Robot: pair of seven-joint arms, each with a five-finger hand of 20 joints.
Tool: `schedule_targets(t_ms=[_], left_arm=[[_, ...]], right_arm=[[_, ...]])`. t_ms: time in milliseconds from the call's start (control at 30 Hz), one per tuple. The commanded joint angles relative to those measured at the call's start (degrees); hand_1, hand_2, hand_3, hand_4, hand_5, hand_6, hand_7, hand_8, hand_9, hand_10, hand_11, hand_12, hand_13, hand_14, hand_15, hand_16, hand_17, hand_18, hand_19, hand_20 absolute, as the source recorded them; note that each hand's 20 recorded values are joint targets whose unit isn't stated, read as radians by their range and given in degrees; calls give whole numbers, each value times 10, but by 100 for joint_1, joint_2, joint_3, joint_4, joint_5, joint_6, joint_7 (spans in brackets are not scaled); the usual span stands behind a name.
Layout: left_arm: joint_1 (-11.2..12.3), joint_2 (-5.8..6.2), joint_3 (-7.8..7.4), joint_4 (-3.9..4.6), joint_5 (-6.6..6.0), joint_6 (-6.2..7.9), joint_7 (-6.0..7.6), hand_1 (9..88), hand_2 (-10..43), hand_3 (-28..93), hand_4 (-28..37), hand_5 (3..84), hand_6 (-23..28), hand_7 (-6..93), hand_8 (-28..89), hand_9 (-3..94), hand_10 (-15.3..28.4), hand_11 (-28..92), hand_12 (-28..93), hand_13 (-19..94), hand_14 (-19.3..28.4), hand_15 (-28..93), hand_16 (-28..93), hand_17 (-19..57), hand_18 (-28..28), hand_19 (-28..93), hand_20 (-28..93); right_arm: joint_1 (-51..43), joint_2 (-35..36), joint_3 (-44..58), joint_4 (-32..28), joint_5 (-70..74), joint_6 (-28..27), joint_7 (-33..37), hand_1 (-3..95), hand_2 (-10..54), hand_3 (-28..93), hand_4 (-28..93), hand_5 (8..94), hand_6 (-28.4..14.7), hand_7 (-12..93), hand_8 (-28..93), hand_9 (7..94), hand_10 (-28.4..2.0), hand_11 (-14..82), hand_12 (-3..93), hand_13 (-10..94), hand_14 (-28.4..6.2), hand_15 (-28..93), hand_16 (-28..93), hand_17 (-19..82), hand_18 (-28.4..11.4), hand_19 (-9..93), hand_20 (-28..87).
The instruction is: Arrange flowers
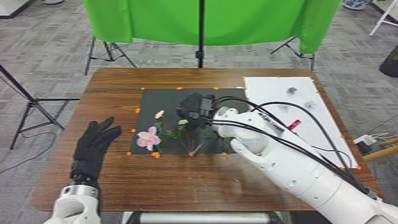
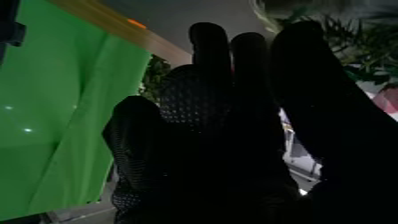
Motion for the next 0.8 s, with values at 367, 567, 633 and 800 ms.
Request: schedule_targets(t_ms=[367, 567, 633, 800], left_arm=[[6, -25, 15, 62, 2, -22, -18, 176, 67, 632, -283, 427, 50, 58, -55, 445, 146, 152, 139, 341, 152, 93, 25, 52, 101, 13, 170], [7, -22, 20, 57, -2, -22, -16, 174, 68, 631, -283, 424, 49, 60, -55, 443, 144, 155, 137, 339, 150, 94, 23, 52, 100, 13, 170], [14, -26, 14, 59, -9, -25, -8, 175, 67, 629, -283, 424, 49, 60, -55, 443, 145, 156, 136, 339, 150, 94, 23, 52, 100, 13, 169], [-7, -24, 20, 64, -2, -39, -36, 173, 67, 632, -283, 424, 48, 61, -55, 442, 143, 156, 137, 340, 148, 95, 22, 52, 100, 14, 170]], right_arm=[[-113, -139, 41, 624, 134, 1432, -3, 577, -95, 557, -236, 741, 54, 283, 22, 805, -86, 102, 315, 854, -9, 621, 322, 594, -111, 932, 577], [-56, -100, 13, 618, 286, 1635, 35, 581, -95, 572, -235, 774, 55, 283, 30, 836, -83, 77, 341, 867, -8, 615, 327, 602, -112, 932, 584], [-5, -61, -56, 561, 400, 1656, 122, 582, -95, 573, -235, 777, 56, 282, 30, 840, -84, 73, 341, 867, -8, 615, 328, 602, -112, 932, 585], [105, -15, -234, 413, 630, 1886, 254, 582, -95, 578, -233, 781, 54, 283, 30, 844, -86, 70, 344, 868, -8, 613, 331, 603, -112, 932, 587]])
